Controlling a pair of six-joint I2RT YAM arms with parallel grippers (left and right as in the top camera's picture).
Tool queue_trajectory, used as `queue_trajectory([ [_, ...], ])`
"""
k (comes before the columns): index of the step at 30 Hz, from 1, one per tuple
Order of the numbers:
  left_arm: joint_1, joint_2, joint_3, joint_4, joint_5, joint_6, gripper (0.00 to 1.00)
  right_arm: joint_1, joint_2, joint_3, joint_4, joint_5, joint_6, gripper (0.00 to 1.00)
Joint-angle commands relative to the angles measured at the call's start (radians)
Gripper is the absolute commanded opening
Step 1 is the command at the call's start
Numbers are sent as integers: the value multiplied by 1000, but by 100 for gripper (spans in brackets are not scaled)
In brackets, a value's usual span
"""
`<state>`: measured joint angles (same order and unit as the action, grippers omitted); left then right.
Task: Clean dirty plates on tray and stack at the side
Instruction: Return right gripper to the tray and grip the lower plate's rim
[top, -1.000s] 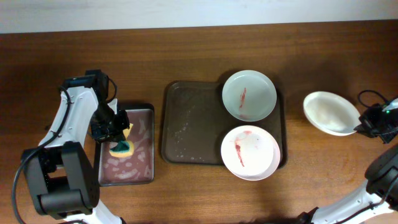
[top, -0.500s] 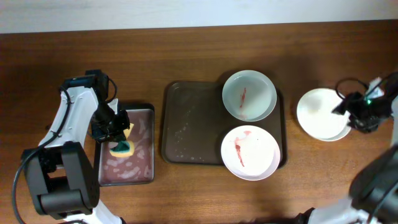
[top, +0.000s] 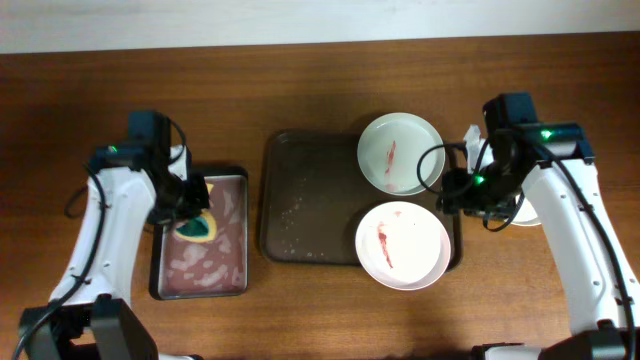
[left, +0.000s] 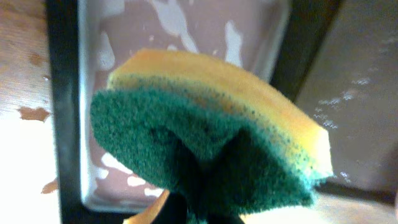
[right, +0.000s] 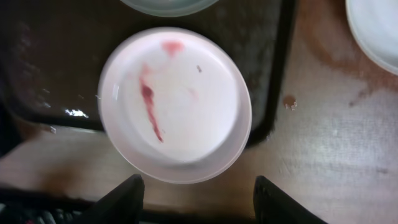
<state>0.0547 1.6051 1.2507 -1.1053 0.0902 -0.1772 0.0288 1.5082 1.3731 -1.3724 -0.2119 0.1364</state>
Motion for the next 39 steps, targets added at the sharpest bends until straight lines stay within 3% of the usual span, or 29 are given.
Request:
queue_trajectory([
  [1,-2,3,-207,162,-42,-97,0,2,3,-107,19,41,27,58],
  [4,0,3,-360,325,-42,-152,0,2,3,-234,93,41,42,59],
  [9,0,21,-491,454,-52,-167,0,2,3,-417,263,145,169,57],
  [13,0,35,-492,454,-40,-167,0,2,4,-550,446,136,188,40],
  [15,0,35,-491,454,-14,-167,0,2,4,-603,522,103,188,37],
  [19,0,35,-464,425,-8,-162,0,3,3,-622,575,53,183,4],
  [25,0,35,-266,202,-8,-52,0,28,1,-450,515,-77,19,4],
  [29,0,35,-248,194,-8,-52,0,156,2,-373,570,-91,-8,4],
  [34,0,36,-248,199,-9,-52,0,307,89,-373,698,146,294,4],
  [39,0,36,-248,199,-8,-52,0,357,232,-373,808,123,444,7],
])
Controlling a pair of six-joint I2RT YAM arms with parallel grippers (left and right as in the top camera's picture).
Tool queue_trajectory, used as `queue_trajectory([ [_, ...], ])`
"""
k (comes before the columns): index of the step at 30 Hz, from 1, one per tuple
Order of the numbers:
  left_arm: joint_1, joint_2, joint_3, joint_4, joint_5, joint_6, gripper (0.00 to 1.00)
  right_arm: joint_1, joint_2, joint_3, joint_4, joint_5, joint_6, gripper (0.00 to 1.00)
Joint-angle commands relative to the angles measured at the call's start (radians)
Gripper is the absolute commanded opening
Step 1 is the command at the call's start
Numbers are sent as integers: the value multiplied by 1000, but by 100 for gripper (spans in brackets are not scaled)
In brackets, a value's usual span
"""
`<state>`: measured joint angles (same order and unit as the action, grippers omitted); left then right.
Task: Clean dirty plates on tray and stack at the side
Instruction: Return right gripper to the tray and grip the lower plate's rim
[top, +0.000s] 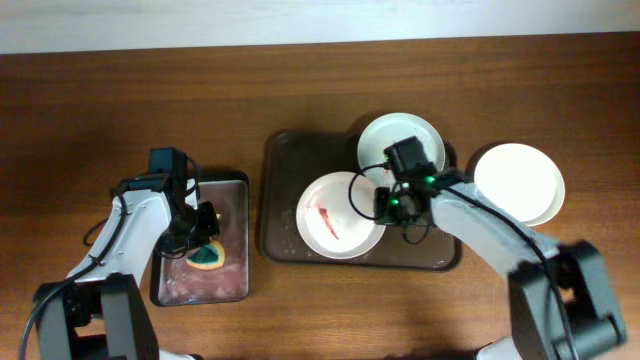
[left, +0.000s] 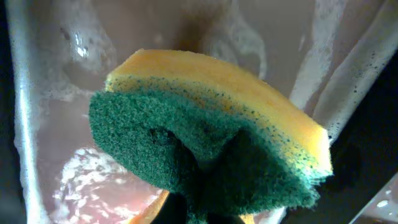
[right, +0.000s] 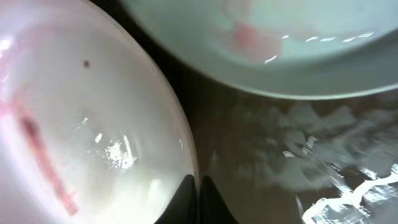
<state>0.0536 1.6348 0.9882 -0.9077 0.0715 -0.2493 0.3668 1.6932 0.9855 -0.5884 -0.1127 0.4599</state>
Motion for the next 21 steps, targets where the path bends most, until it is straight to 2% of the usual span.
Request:
queue_trajectory([
  [1,1,6,15,2,10,20,0,19,49,14,29,-11,111,14],
  [3,1,6,15,2,10,20,0,19,35,23,24,-42,33,22],
  [5,1,6,15,2,10,20,0,19,8,55,-34,-38,-107,31],
  [9,1,21,-12,62,-43,19,0,17,-4,142,-172,-29,-274,34],
  [14,1,125,-78,192,-42,19,0,17,-4,164,-209,-29,-288,37],
  [18,1,186,-78,186,-26,19,0,17,-2,162,-222,41,-288,40],
  [21,1,182,-23,109,-4,19,0,17,8,145,-216,50,-288,40],
])
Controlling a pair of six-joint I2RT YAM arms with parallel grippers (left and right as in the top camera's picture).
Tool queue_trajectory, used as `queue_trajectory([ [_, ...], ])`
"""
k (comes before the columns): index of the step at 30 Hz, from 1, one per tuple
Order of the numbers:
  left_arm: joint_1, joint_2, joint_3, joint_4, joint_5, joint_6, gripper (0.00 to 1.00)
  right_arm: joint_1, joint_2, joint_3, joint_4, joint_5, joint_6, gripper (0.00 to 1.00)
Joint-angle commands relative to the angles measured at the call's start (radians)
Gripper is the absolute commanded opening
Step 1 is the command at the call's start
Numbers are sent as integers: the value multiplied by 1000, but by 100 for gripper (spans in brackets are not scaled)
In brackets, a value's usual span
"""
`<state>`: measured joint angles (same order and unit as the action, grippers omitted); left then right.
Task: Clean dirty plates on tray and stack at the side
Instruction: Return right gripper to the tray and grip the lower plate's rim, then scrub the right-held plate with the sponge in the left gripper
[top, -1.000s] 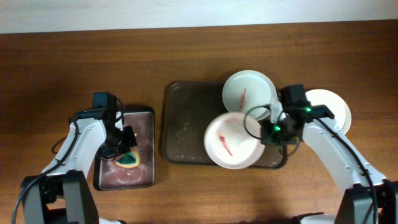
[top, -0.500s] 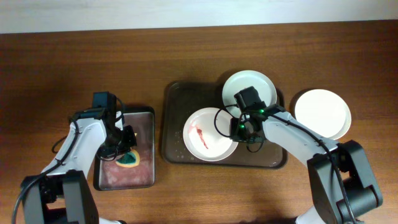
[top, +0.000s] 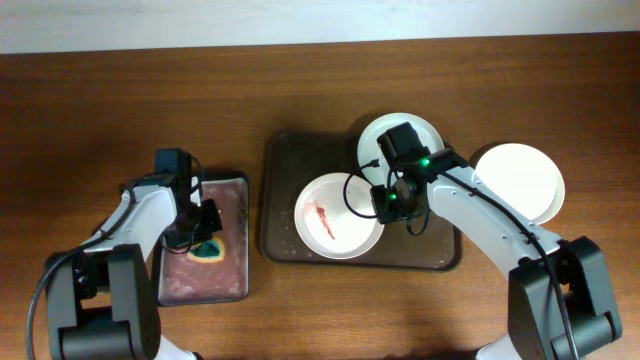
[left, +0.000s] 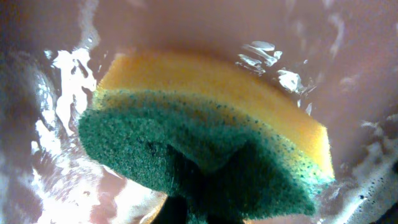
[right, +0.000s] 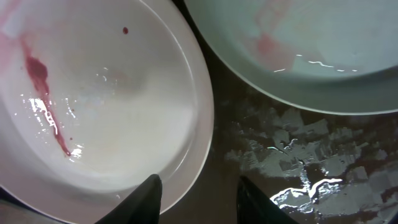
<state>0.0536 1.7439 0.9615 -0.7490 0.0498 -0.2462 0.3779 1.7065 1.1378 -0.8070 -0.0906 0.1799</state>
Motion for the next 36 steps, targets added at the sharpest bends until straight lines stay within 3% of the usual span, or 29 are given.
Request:
queue_trajectory([
  [1,1,73,107,-173,18,16,0,-2,29,-11,12,28,-7,40],
  [5,0,73,317,-370,18,17,0,-18,87,-12,45,-58,-8,31],
  [8,-12,73,468,-487,19,17,0,-18,124,-12,70,-94,-7,31],
  [11,-64,72,589,-544,85,43,0,-19,140,-12,78,-59,19,15],
  [12,-92,72,608,-542,117,43,0,-18,140,-12,79,-26,44,5],
  [16,-227,74,603,-463,175,23,0,-18,140,-12,83,24,91,4],
  [21,-390,85,545,-286,181,-146,0,-18,140,-12,92,25,91,4],
  [23,-467,115,496,-174,262,-187,0,-18,140,-12,91,24,91,4],
  [26,-521,177,480,-108,291,-262,0,-18,140,-12,89,24,91,4],
  [30,-570,312,480,-9,463,-320,0,-18,140,-12,85,20,91,4],
  [33,-599,400,480,21,474,-397,0,-18,140,-12,81,20,91,4],
  [36,-623,479,480,89,510,-397,0,-18,140,-12,76,19,91,4],
])
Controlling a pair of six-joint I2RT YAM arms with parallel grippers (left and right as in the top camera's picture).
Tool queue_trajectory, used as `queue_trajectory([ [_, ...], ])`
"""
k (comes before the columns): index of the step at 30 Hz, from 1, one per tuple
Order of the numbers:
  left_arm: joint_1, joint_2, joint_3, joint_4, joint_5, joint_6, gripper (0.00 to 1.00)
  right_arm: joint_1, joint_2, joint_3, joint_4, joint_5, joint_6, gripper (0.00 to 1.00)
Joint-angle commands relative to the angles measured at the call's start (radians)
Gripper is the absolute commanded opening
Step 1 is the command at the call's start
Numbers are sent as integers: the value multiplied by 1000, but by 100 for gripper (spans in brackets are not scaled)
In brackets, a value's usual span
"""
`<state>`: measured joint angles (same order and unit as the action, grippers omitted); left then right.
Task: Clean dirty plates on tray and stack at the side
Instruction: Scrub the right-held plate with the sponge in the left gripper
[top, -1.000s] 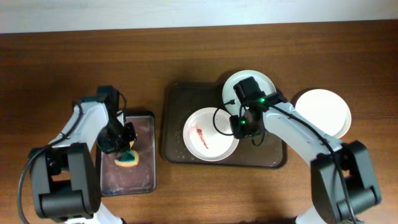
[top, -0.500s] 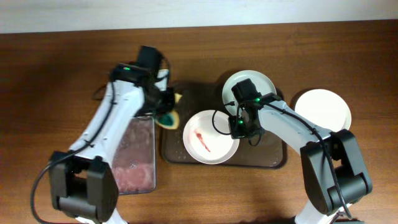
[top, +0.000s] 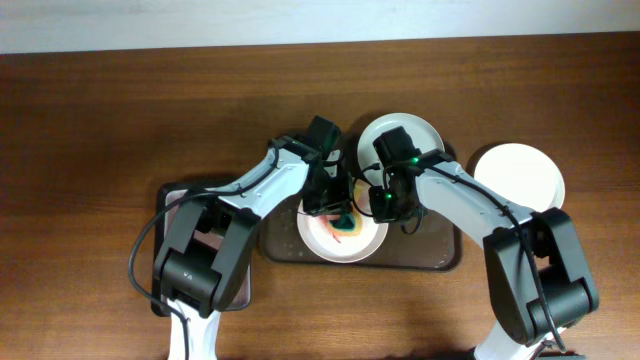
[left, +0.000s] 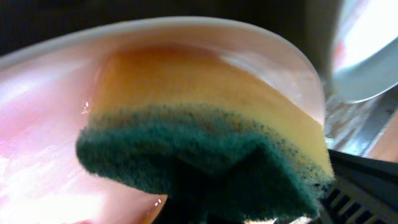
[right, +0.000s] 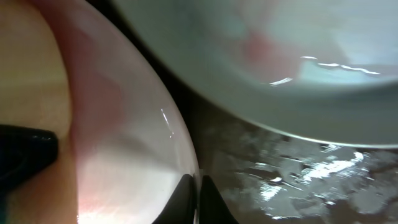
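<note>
A pink-smeared white plate lies in the middle of the dark tray. My left gripper is shut on a yellow and green sponge, which is pressed onto the plate's inside. At the plate's right rim, my right gripper is shut, its thin fingertips pinching the edge. A second dirty plate with a red smear sits at the tray's back right, and it fills the top of the right wrist view.
A clean white plate rests on the table right of the tray. The soapy basin stands left of the tray, mostly hidden under my left arm. The tray floor is wet with suds.
My left gripper has moved with the sponge from the soapy basin to the plate in the tray. My right gripper, open beside the plate's rim before, is now shut on it.
First the sponge hung over the basin and my right gripper was open above a plate at the tray's front right. Then that plate was mid-tray, held by its rim, with the sponge in the water. The right gripper opened, then gripped again; now the sponge is on the plate.
</note>
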<state>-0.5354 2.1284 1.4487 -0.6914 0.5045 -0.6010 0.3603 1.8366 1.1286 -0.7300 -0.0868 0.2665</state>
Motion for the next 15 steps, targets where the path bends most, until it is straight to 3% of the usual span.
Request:
queue_trajectory([
  [1,-34,108,-7,27,40,-42,0,-1,10,-3,-3,15,5,4],
  [3,-30,122,-7,-8,-54,-33,0,-1,10,-3,-7,9,5,4],
  [11,46,121,100,-383,-616,-30,0,-1,10,-3,-11,10,16,4],
  [15,47,121,196,-451,-658,19,0,-1,10,-3,-10,10,27,4],
])
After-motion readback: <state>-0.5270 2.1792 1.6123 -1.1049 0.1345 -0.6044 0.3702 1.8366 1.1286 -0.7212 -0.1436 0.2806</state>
